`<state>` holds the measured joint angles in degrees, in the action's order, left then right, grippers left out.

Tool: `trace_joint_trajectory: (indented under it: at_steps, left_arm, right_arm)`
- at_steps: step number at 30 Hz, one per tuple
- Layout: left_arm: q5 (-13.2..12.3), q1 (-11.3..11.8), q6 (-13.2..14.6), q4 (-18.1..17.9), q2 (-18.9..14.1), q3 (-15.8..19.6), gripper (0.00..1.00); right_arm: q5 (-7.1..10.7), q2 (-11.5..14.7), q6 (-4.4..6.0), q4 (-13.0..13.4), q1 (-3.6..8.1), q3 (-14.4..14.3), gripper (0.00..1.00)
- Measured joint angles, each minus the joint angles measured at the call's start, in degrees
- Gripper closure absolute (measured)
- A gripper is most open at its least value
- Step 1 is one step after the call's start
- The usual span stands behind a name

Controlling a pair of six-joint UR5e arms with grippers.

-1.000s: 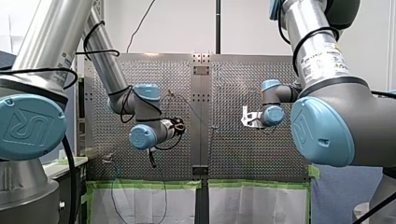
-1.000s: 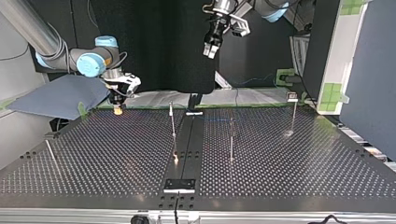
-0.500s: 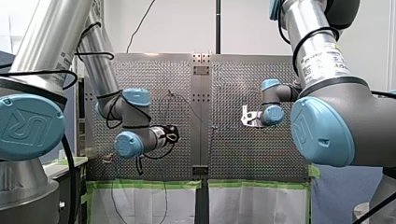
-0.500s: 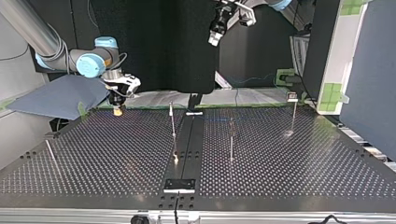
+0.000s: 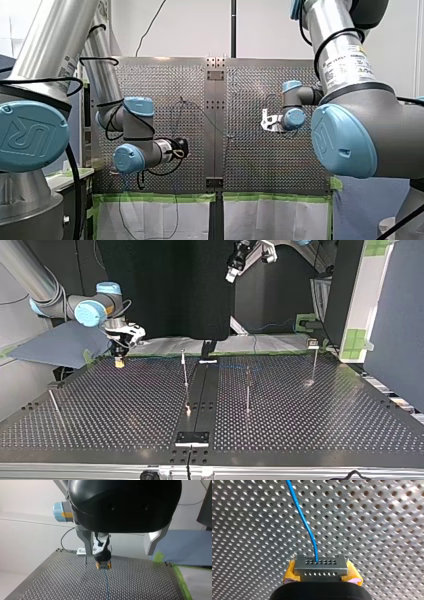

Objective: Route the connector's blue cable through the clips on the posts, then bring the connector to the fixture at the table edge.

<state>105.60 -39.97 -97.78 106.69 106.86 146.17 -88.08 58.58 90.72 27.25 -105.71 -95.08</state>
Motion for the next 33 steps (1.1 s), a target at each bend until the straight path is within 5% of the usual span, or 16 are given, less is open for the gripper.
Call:
trace_joint_trajectory:
  at_steps: [14,24,33]
  left_arm:
    - [1.27,-0.01,-0.76,0.01,-0.01,-0.93,0.0]
    - [4.6,-0.03,0.26,1.21,-0.01,-1.0,0.0]
    - [5.8,-0.03,0.14,1.75,0.03,-1.0,0.0]
  right_arm:
    - [-0.94,6.15,0.79,1.26,2.73,0.21,1.0]
    - [-3.81,9.95,-2.34,-2.19,5.27,0.81,1.0]
    - [-4.85,10.24,-3.47,-4.52,8.74,0.89,1.0]
